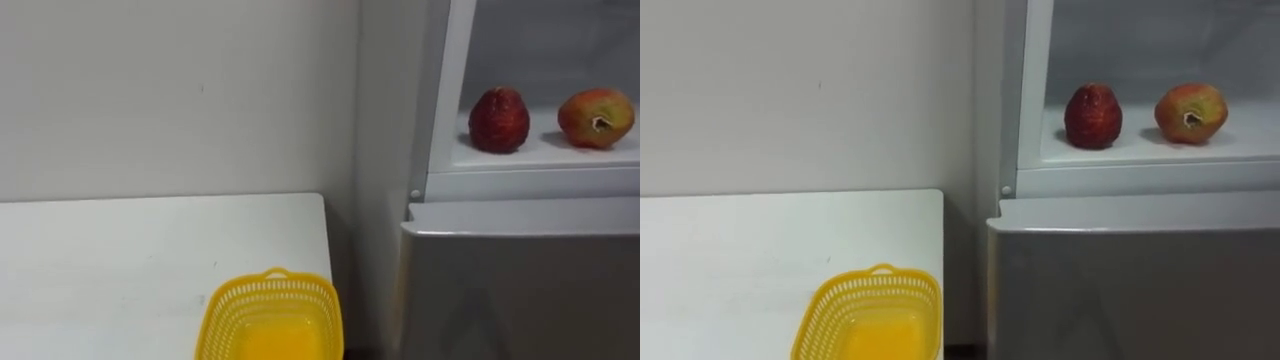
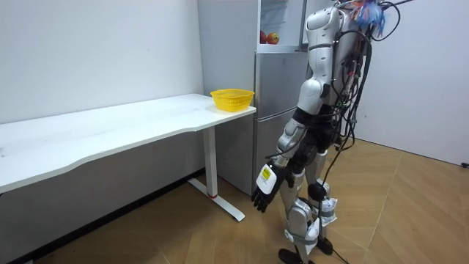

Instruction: Retrieve from the upper fridge

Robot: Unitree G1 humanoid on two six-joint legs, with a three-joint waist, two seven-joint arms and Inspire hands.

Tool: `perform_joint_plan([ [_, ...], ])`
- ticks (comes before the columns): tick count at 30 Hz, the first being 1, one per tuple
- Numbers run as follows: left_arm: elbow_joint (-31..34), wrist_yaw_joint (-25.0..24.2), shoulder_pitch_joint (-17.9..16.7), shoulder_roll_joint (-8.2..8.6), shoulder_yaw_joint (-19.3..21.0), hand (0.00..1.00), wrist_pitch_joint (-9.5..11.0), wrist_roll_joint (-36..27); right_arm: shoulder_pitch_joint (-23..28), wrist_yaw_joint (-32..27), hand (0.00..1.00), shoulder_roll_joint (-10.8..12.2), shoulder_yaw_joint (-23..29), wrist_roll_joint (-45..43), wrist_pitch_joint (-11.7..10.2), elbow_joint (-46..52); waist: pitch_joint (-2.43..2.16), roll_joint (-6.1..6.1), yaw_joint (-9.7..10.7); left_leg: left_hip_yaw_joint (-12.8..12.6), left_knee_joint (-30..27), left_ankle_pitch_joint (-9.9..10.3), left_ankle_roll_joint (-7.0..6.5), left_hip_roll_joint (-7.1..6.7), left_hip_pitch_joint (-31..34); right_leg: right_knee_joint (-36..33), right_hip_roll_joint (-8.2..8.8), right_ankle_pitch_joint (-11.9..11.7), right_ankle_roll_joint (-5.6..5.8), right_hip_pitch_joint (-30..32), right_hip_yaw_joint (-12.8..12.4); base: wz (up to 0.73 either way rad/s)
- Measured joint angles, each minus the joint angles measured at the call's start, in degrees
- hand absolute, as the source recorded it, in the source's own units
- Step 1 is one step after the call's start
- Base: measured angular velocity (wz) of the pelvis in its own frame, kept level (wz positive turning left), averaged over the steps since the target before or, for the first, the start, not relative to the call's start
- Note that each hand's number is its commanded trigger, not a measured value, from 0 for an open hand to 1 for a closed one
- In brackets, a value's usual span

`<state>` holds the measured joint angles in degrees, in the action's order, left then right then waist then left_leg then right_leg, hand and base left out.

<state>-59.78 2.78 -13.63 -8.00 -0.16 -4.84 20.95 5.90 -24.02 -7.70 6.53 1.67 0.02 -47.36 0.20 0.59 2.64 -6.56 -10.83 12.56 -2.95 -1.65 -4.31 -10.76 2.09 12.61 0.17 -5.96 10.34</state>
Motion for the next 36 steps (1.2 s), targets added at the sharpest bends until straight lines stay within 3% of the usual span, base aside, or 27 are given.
perform_joint_plan([
  [3,0.12,0.02,0.27,-0.24,-0.06,0.00,0.29,-0.17,0.35,-3.60,0.00,0.01,0.39,-0.36,-0.09,16.04,0.02,0.04,-0.06,-1.04,0.03,0.00,0.01,0.03,0.38,-0.03,-0.16,-0.01,-0.01,1.13,-0.79,-0.12],
  [5,0.20,0.26,0.28,-0.24,-0.07,0.00,1.06,-0.49,1.06,-6.33,0.00,0.02,0.39,-3.30,-2.66,29.20,-0.02,0.20,0.07,-1.29,0.02,-0.01,0.02,0.00,0.52,0.06,-0.29,-0.25,-0.08,1.23,-0.90,-0.06],
  [9,0.16,1.21,0.40,-0.28,-0.55,0.00,2.73,-2.05,6.18,-9.21,0.00,0.76,-0.23,-7.62,-2.89,41.26,-0.17,0.10,0.07,-2.17,0.12,0.00,0.05,0.26,0.84,-0.15,-0.37,-0.27,-0.10,1.95,-1.57,-0.10],
  [13,-0.29,1.65,0.05,-0.56,-0.76,0.00,3.16,-3.00,8.80,-10.93,0.00,0.65,-0.89,-13.02,-6.08,55.87,-0.05,-0.70,0.46,-4.05,0.17,0.10,0.13,0.93,1.67,-0.99,-0.60,-0.58,-0.23,3.18,-2.46,-0.23],
  [17,-3.05,1.74,1.58,-0.64,-3.14,0.00,5.13,-5.91,9.47,-11.59,0.00,-0.10,-2.10,-14.09,-8.22,65.13,-0.57,-1.61,0.57,-4.17,1.20,0.14,0.13,0.97,0.87,-1.04,-0.82,-0.75,-0.26,3.02,-2.89,-0.04],
  [19,-4.26,1.89,1.30,-0.65,-3.57,0.00,5.33,-7.04,10.14,-11.56,0.00,-0.13,-3.36,-16.09,-8.82,67.83,-0.89,-1.89,0.56,-4.08,1.26,0.14,0.13,0.97,0.68,-1.10,-0.86,-0.78,-0.26,2.81,-3.02,-0.05],
  [26,-5.00,1.44,0.07,-1.45,-7.03,0.00,5.36,-7.91,9.89,-11.62,0.00,-1.25,-6.05,-20.34,-9.34,72.02,-0.78,-1.69,0.47,-4.11,1.09,0.14,0.13,1.08,0.92,-1.86,-0.74,-0.79,-0.26,3.14,-2.47,0.00],
  [36,-5.12,-1.24,0.11,-1.94,-6.81,0.00,4.69,-7.84,7.48,-12.51,0.00,-1.88,-6.59,-22.25,-9.37,72.22,-0.66,-0.31,-0.82,-3.97,0.62,0.12,0.09,1.03,1.12,-1.92,-0.56,-0.83,-0.29,3.03,-1.84,0.00],
])
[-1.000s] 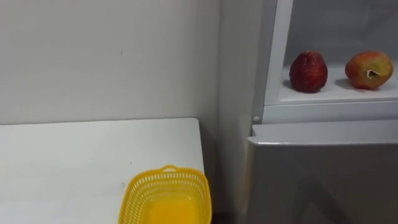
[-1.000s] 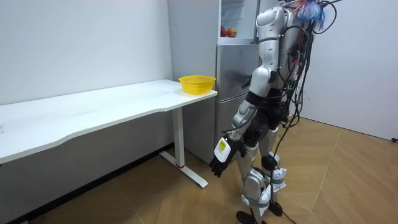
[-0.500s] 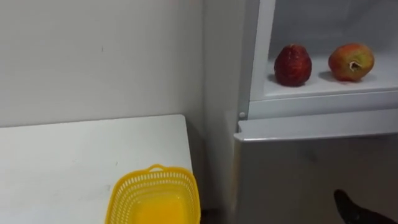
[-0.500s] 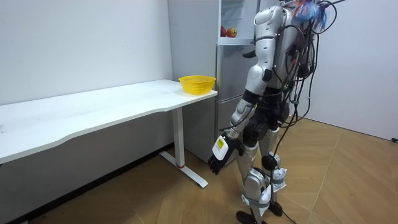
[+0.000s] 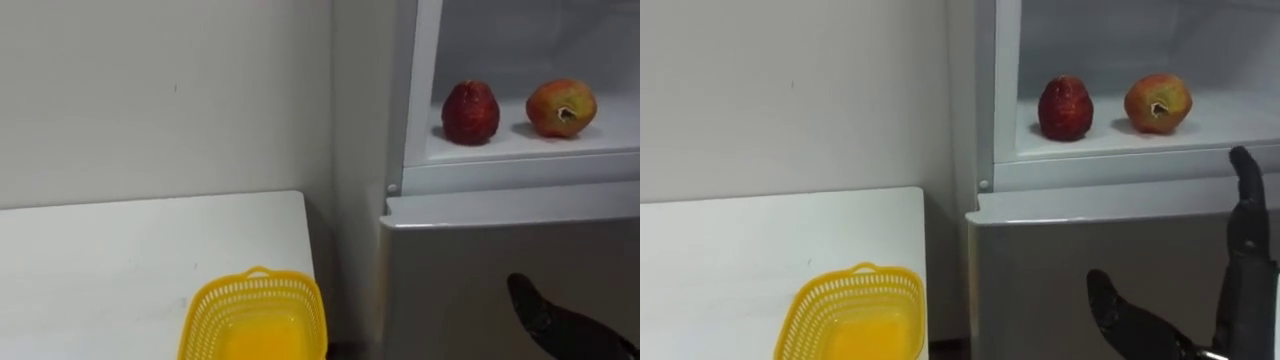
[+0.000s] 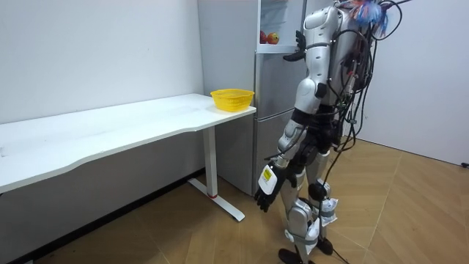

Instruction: Retrieve from the upper fridge

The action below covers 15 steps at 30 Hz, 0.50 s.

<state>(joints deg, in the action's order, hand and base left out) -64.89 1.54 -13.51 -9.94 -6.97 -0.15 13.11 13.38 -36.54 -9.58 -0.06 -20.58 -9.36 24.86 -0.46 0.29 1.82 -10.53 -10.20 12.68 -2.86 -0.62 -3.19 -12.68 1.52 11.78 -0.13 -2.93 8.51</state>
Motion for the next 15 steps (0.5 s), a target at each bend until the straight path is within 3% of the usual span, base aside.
perform_joint_plan([
  [6,0.63,-0.06,0.67,-0.19,0.11,0.00,-0.61,0.33,-5.31,-1.12,0.00,-0.83,0.18,0.14,0.14,-2.37,0.23,0.80,-0.56,0.76,0.01,-0.03,0.00,-0.04,0.37,0.19,0.16,-0.01,-0.01,0.09,1.42,0.04],
  [10,1.07,-0.01,0.52,-0.95,0.15,0.00,-0.79,1.24,-10.96,-1.36,0.00,-4.61,1.42,0.33,0.16,-2.37,-0.01,1.83,-0.62,1.67,-0.23,-0.17,0.17,-0.12,0.62,0.33,0.13,-0.01,-0.01,-0.14,3.02,0.13],
  [15,1.15,0.06,0.63,-1.24,1.29,0.00,-1.14,3.91,-16.33,-1.34,0.00,-6.09,4.72,0.94,-0.57,-5.46,0.27,3.43,-0.55,3.79,-0.89,-0.22,0.26,-0.19,0.64,2.03,0.05,-0.16,-0.03,-1.83,4.59,0.20],
])
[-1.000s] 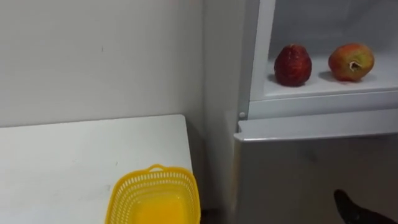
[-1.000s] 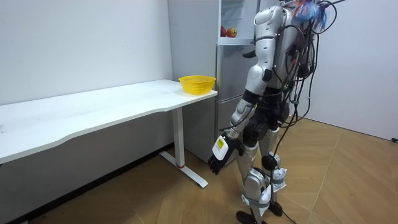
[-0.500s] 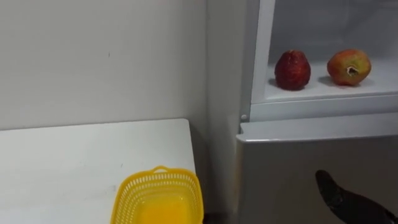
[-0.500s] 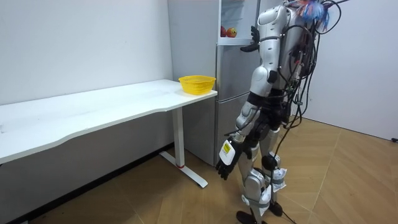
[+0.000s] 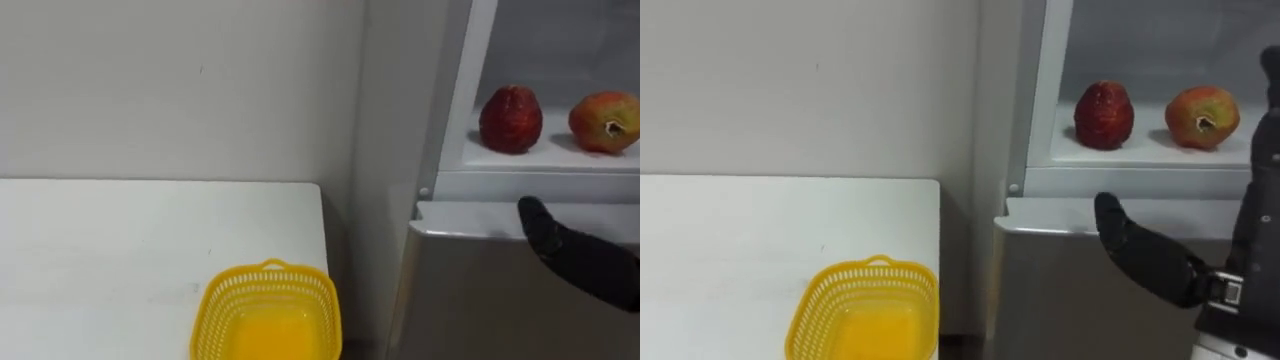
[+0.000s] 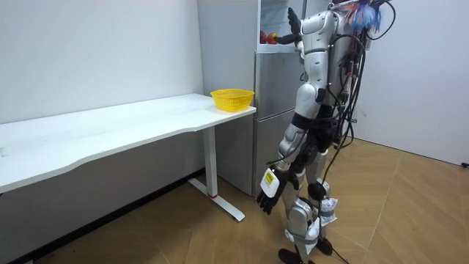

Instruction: Retrieve from the upper fridge

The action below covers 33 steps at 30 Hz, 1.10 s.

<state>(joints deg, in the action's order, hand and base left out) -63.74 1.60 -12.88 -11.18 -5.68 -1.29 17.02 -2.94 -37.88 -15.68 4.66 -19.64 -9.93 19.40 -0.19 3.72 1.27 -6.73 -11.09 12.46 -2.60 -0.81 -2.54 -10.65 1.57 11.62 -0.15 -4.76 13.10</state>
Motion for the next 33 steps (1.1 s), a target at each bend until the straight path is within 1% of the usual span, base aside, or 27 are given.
perform_joint_plan([
  [1,-0.05,-0.01,0.03,0.01,-0.04,0.00,-0.08,0.01,-1.50,0.00,0.00,-0.60,0.54,1.38,0.03,-1.60,0.02,-0.01,-0.03,0.35,-0.15,0.01,-0.01,-0.05,-0.01,0.10,0.03,-0.03,0.03,-0.19,0.04,0.14],
  [2,-0.05,0.00,0.07,-0.04,-0.02,0.00,-0.08,0.00,-2.34,-0.05,0.00,-0.61,1.12,2.16,0.03,-2.77,0.06,-0.07,-0.08,0.68,-0.18,0.01,-0.02,-0.10,-0.01,0.08,0.05,-0.07,0.07,-0.27,0.05,0.12],
  [4,-0.06,-0.01,0.04,-0.09,-0.02,0.00,-0.13,-0.01,-3.16,-0.04,0.00,-0.64,1.19,3.11,0.15,-3.50,0.05,-0.05,-0.15,0.79,-0.19,0.01,-0.02,-0.11,0.03,0.06,0.06,-0.07,0.07,-0.22,0.08,0.04],
  [6,-0.06,-0.16,0.05,-0.09,0.07,0.00,-0.14,0.06,-3.97,0.03,0.00,-0.90,1.25,3.64,0.13,-3.60,0.21,-0.28,-0.17,0.89,-0.19,0.01,-0.02,-0.10,0.11,0.01,0.11,-0.07,0.07,-0.15,0.44,0.00],
  [7,-0.05,-0.41,0.09,-0.11,0.35,0.00,-0.14,0.32,-4.85,0.05,0.00,-1.70,1.30,4.94,0.13,-4.02,0.32,-0.48,-0.17,0.90,-0.20,0.01,-0.01,-0.09,0.15,0.01,0.12,-0.07,0.07,-0.16,0.60,0.00],
  [8,0.00,-0.87,0.13,-0.16,1.03,0.00,-0.14,1.19,-6.06,0.15,0.00,-2.73,1.48,6.23,0.16,-4.84,0.29,-0.59,-0.21,0.90,-0.20,0.00,0.00,-0.06,0.23,0.00,0.12,-0.07,0.07,-0.15,0.70,0.00],
  [9,0.03,-0.98,0.10,-0.19,1.41,0.00,-0.14,1.30,-6.64,0.27,0.00,-3.07,1.79,6.78,0.24,-5.14,0.28,-0.59,-0.20,0.89,-0.20,-0.02,0.03,-0.04,0.22,-0.01,0.12,-0.07,0.07,-0.14,0.73,0.00],
  [11,0.05,-1.17,-0.11,-0.20,2.74,0.00,-0.15,1.39,-9.58,0.48,0.00,-3.68,3.41,8.17,0.96,-5.90,0.28,-0.57,-0.25,0.92,-0.31,-0.07,0.12,0.04,0.27,-0.01,0.12,-0.07,0.07,-0.22,1.28,0.00],
  [14,0.23,-1.42,-0.04,-0.21,3.20,0.00,-0.19,1.39,-11.88,0.59,0.00,-4.86,3.96,8.16,1.27,-6.46,0.24,-0.50,-0.32,0.89,-0.55,-0.09,0.13,0.04,0.03,-0.01,0.12,-0.07,0.06,-0.35,1.31,0.00],
  [16,0.23,-1.51,0.05,-0.22,3.39,0.00,-0.37,1.41,-11.96,0.78,0.00,-4.86,3.95,8.11,1.27,-6.64,0.18,-0.38,-0.57,0.90,-0.61,-0.09,0.13,0.02,-0.03,-0.01,0.15,-0.08,0.06,-0.44,1.30,0.00],
  [20,0.22,-2.13,0.02,-0.15,5.51,0.00,-0.37,1.40,-11.96,2.41,0.00,-4.86,4.08,8.08,1.35,-7.97,0.16,-0.15,-1.37,0.88,-0.69,-0.12,0.07,-0.03,-0.04,-0.02,0.24,-0.12,-0.02,-0.41,1.28,0.00],
  [24,0.22,-2.17,-0.02,-0.11,5.57,0.00,-0.49,1.42,-11.99,2.53,0.00,-4.86,4.08,8.07,1.35,-8.32,0.18,-0.02,-1.72,1.00,-0.68,-0.15,0.04,-0.04,0.01,-0.03,0.26,-0.15,-0.07,-0.48,1.47,0.00],
  [26,0.23,-2.27,0.09,-0.11,5.61,0.00,-0.91,1.71,-12.77,2.66,0.00,-4.86,4.09,8.05,1.49,-10.00,0.17,0.22,-1.77,1.10,-0.65,-0.15,0.05,-0.03,0.22,-0.11,0.29,-0.17,-0.09,-0.49,1.79,0.00],
  [28,0.27,-2.25,0.13,-0.11,5.68,0.00,-1.21,2.88,-13.38,3.18,0.00,-5.01,4.12,8.06,2.24,-11.14,0.25,0.48,-1.86,1.34,-0.64,-0.15,0.05,-0.03,0.44,-0.14,0.36,-0.19,-0.11,-0.46,2.37,0.06],
  [30,0.27,-2.23,0.20,-0.14,5.68,0.00,-1.32,3.54,-14.64,4.08,0.00,-5.50,4.10,8.69,3.10,-13.63,0.22,0.82,-1.88,1.43,-0.67,-0.15,0.05,-0.02,0.51,-0.14,0.41,-0.23,-0.15,-0.45,2.79,0.03],
  [32,0.31,-2.25,0.26,-0.13,5.71,0.00,-1.48,3.57,-16.17,4.80,0.00,-6.68,4.07,9.70,4.83,-16.05,0.15,1.17,-2.35,1.55,-0.76,-0.15,0.05,-0.03,0.91,-0.13,0.41,-0.25,-0.16,-0.25,2.87,0.02],
  [33,0.50,-2.27,0.32,-0.14,5.78,0.00,-1.65,3.57,-16.60,4.96,0.00,-7.01,4.07,9.78,5.05,-16.54,0.21,1.29,-2.43,1.58,-0.78,-0.16,0.05,-0.03,1.00,-0.12,0.41,-0.25,-0.16,-0.19,2.89,0.04],
])
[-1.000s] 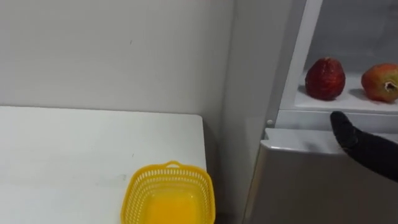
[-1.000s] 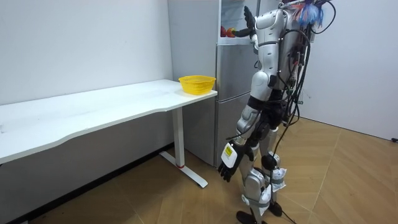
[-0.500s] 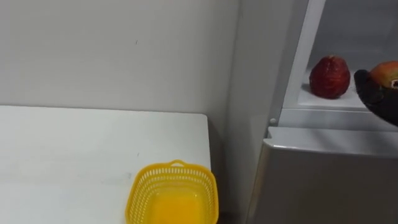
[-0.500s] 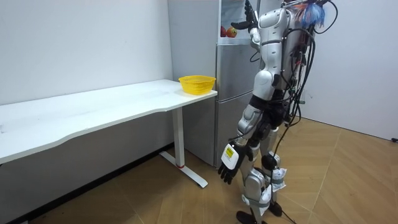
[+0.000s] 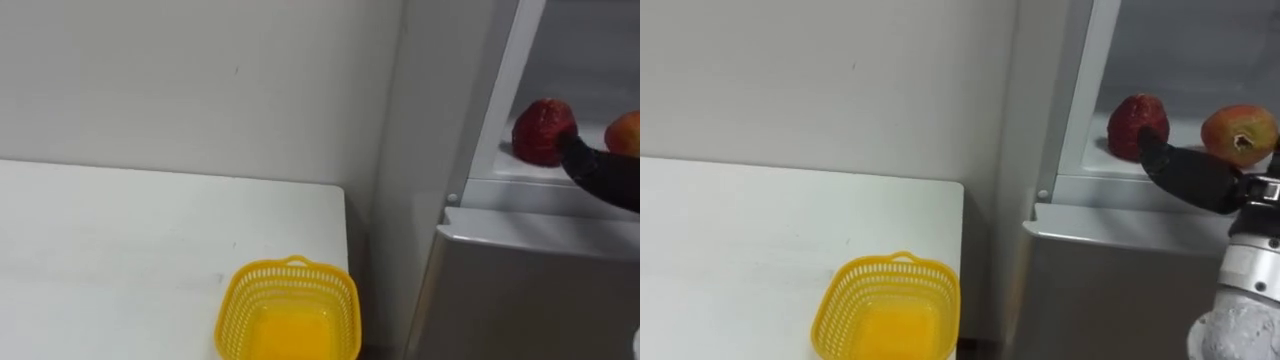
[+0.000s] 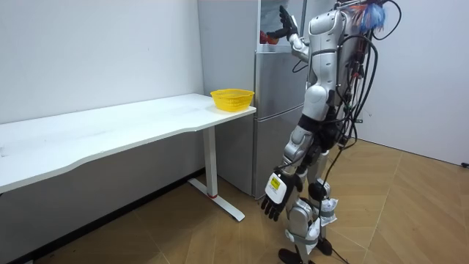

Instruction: Retrieve from the upper fridge

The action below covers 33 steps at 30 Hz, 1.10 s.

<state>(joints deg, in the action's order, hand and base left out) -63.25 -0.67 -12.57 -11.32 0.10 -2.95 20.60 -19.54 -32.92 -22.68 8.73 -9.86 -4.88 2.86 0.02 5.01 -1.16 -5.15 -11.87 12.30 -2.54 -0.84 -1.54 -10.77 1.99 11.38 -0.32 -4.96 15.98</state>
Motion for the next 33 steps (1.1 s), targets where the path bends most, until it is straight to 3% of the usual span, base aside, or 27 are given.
perform_joint_plan([
  [5,1.37,-0.08,0.06,-0.11,1.22,0.00,-0.66,0.00,-2.10,1.99,0.00,-2.25,-0.18,0.31,1.26,-1.12,-0.04,0.64,-0.77,0.63,-0.49,-0.02,0.03,0.00,0.25,0.06,-0.03,0.00,0.00,-0.05,0.88,0.07],
  [18,1.33,-1.80,-0.61,-0.12,2.01,0.00,-0.75,0.40,-6.60,5.76,0.00,-2.50,-0.27,0.43,1.17,-5.42,0.09,0.57,-1.09,0.78,-0.86,-0.01,0.04,0.04,0.69,0.09,-0.02,-0.01,-0.01,-0.02,1.30,0.00],
  [27,1.34,-2.31,-0.40,-0.21,3.03,0.00,-0.95,0.49,-8.29,9.83,0.00,-4.59,-0.44,0.80,1.28,-11.33,0.05,0.56,-0.92,0.83,-0.90,-0.01,0.04,0.05,0.87,0.07,-0.03,-0.06,-0.10,-0.05,1.32,0.00],
  [33,1.34,-2.48,-0.14,-0.56,3.04,0.00,-1.89,0.46,-8.29,12.47,0.00,-4.64,-0.83,0.93,2.64,-13.44,0.00,0.67,-0.91,0.82,-0.87,-0.01,0.04,0.04,0.87,0.08,-0.02,-0.07,-0.10,-0.03,1.32,0.00],
])
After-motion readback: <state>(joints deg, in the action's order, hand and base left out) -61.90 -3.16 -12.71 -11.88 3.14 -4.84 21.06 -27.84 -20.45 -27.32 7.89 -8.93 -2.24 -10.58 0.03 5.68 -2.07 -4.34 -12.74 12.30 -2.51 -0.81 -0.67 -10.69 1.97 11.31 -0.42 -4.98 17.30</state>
